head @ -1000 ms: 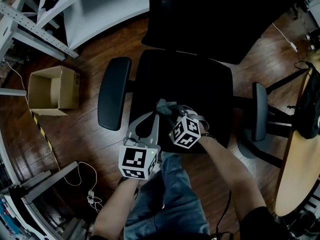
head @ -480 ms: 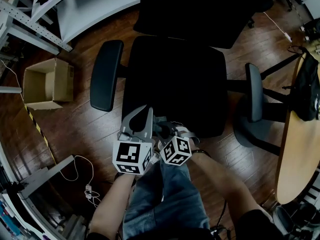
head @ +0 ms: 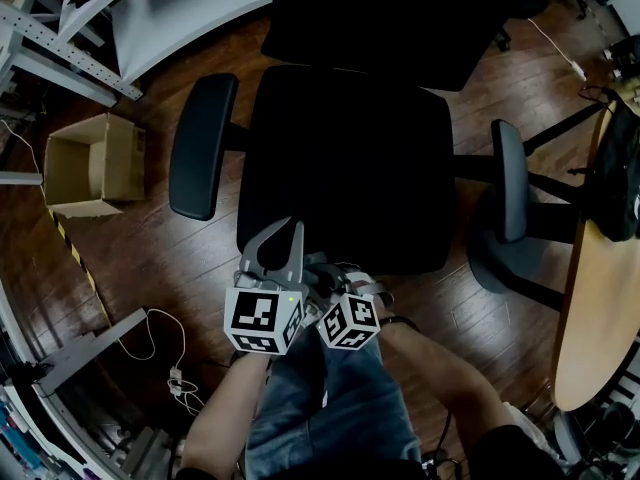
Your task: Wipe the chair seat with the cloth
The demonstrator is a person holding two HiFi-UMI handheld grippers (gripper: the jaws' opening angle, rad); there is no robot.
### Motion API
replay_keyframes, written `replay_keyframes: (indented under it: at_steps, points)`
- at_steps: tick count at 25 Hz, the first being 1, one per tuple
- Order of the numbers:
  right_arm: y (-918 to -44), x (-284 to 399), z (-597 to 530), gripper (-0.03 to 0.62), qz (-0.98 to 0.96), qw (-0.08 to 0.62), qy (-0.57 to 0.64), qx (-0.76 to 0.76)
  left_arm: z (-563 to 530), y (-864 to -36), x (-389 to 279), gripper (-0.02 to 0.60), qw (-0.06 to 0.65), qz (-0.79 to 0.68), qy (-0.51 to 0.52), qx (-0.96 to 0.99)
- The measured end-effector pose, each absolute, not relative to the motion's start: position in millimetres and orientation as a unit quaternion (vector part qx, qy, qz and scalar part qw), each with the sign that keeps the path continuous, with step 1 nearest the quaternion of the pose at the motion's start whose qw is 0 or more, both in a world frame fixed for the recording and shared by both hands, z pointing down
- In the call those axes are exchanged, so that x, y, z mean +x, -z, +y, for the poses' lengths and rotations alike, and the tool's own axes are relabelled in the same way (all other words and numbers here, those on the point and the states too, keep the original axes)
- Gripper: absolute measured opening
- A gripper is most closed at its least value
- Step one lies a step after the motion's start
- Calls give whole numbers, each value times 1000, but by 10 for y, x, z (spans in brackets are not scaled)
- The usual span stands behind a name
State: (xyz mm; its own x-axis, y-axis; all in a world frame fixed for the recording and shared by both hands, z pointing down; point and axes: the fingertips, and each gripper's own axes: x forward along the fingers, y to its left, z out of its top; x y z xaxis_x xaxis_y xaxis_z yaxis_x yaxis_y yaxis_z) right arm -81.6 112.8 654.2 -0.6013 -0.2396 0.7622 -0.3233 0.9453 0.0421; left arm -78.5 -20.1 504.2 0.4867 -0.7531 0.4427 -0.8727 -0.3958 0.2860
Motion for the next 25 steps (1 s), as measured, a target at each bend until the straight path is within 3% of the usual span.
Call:
replay_keyframes:
  at_steps: [8, 25]
  points:
    - [-6146, -638, 613, 18, -899, 390, -39, 195, -528, -4883, -619, 3, 236, -485, -128, 832]
    - [-5963, 268, -2039, 18, -865, 421, 24, 274, -1704, -4792, -203, 3, 239, -490, -111, 831]
